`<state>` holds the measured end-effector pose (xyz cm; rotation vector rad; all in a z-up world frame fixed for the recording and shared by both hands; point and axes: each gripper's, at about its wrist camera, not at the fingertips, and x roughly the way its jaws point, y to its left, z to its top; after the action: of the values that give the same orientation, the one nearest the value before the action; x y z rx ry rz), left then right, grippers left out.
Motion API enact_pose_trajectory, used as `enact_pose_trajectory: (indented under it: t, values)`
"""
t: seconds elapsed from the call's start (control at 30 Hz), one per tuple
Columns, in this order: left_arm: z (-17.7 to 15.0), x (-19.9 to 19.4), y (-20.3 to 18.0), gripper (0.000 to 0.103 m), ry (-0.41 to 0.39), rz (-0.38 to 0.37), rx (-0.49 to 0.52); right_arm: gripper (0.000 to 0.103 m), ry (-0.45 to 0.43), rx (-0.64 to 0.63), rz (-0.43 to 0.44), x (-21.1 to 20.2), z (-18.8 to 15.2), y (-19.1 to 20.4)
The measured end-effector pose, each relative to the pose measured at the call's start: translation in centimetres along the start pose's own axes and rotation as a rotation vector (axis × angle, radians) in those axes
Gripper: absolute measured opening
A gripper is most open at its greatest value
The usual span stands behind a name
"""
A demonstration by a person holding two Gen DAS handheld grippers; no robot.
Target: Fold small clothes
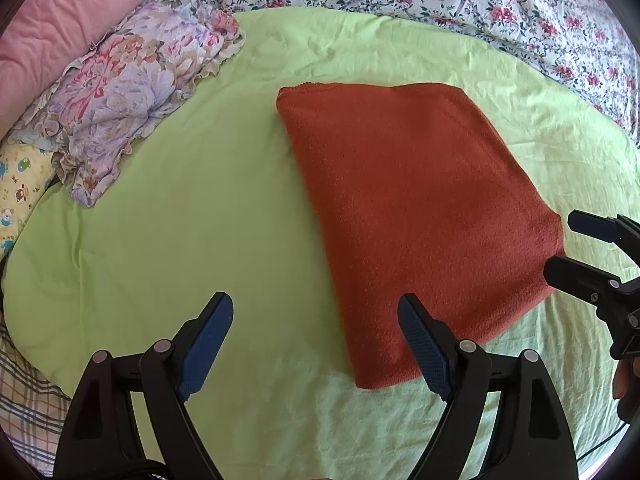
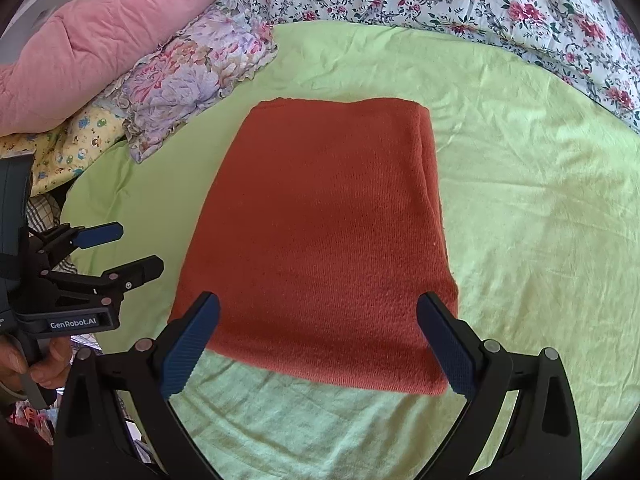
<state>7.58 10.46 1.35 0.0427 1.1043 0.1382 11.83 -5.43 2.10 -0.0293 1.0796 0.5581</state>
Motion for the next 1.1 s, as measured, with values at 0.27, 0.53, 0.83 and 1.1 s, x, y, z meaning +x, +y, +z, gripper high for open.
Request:
enact_pose_trajectory:
  t: [0.27,0.53,0.83,1.1]
  values:
    - [0.1,0.3,0.1,0.085,0.004,0.000,-0.001,0.099,-0.001,-0.006,0.008,0.3,0.6,0.0]
    - [0.4,0.0,0.3,0.085,-0.007,-0.006,-0.006,0.099,-0.006,-0.011,0.012,0.4,1.2,0.2]
    - [0.3,-0.3,0.2,0.085,-0.007,-0.012,-0.015,0.099,-0.003,-0.017,0.013,0.6,1.2,0.4]
    - [0.2,-0.5,-0.4,0.085,-0.012,-0.012,-0.012,0.099,-0.005,-0.020,0.010,0.4,1.1,0.8]
